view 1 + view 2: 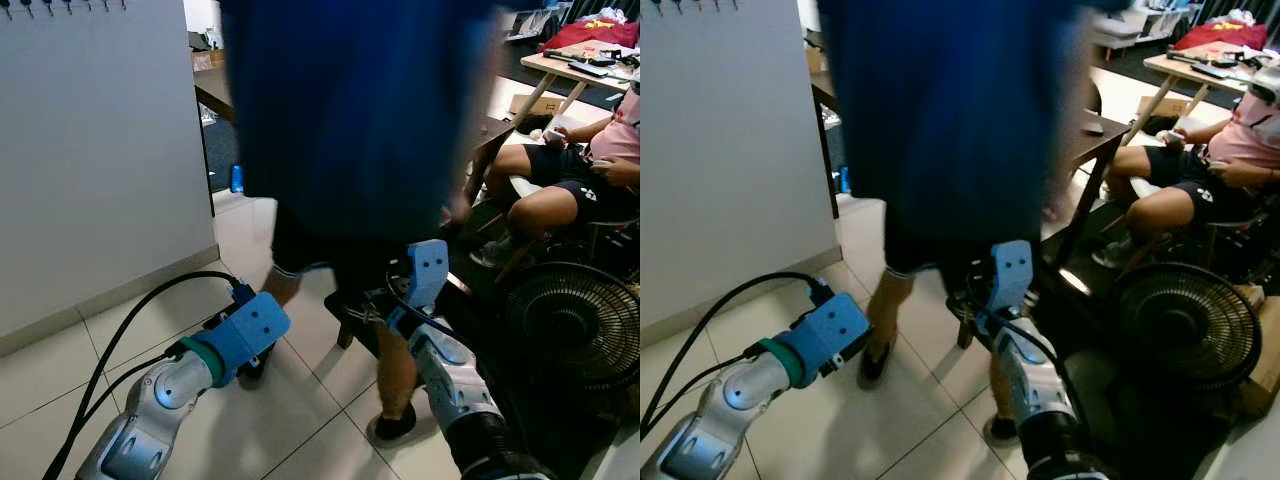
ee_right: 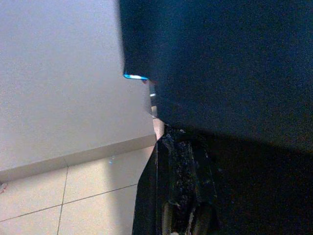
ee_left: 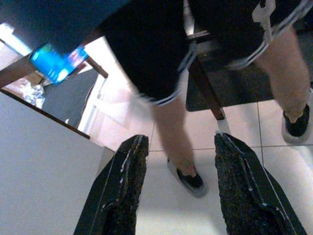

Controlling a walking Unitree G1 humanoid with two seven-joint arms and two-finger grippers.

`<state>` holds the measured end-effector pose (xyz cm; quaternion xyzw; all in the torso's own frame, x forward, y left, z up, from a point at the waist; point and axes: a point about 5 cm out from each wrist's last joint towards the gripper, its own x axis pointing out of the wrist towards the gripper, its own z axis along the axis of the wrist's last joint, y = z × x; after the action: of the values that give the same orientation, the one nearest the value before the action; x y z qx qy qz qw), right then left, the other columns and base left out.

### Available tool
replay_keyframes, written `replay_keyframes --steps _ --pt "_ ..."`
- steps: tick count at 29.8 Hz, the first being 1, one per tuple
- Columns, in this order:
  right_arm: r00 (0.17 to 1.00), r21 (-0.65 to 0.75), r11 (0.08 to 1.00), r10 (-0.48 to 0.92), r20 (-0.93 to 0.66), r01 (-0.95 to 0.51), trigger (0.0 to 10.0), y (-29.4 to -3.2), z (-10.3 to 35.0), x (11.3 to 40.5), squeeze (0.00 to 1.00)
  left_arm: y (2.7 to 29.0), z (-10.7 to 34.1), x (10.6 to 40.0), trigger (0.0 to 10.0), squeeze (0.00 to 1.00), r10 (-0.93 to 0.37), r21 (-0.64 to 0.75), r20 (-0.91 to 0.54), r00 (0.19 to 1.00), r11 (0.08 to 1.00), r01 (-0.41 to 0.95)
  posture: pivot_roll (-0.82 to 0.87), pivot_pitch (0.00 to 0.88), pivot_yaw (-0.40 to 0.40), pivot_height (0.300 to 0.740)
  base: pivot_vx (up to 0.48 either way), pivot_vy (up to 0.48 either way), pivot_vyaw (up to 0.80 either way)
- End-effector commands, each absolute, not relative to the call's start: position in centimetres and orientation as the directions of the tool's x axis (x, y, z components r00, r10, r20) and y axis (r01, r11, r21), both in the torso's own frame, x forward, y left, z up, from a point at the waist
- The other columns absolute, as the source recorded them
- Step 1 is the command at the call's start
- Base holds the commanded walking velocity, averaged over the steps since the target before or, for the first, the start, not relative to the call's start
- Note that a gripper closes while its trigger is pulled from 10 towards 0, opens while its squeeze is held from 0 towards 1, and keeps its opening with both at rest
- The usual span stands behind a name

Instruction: Hang keys on a hook

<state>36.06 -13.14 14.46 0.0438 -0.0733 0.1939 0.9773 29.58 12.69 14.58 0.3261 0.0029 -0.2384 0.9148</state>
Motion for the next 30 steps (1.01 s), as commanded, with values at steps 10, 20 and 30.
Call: replay_keyframes --steps 10,20,30 --pt "0.917 0.069 0.92 0.373 0.143 -0.385 10.0 -13.33 13.97 35.96 0.0 12.71 13.92 29.39 10.0 0.0 -0.435 0.585 -0.177 0.883 0.675 0.45 0.06 0.0 0.043 0.74 0.0 0.0 0.0" --pt "0.917 0.067 0.92 0.375 0.14 -0.386 10.0 -13.3 13.85 35.91 0.0 12.67 13.84 29.41 10.0 0.0 -0.436 0.582 -0.177 0.883 0.677 0.451 0.06 0.0 0.043 0.74 0.0 0.0 0.0" --pt "0.917 0.069 0.92 0.374 0.14 -0.386 10.0 -13.25 13.84 35.93 0.0 12.73 13.82 29.43 10.0 0.0 -0.434 0.582 -0.178 0.883 0.677 0.45 0.06 0.0 0.044 0.74 0.0 0.0 0.0"
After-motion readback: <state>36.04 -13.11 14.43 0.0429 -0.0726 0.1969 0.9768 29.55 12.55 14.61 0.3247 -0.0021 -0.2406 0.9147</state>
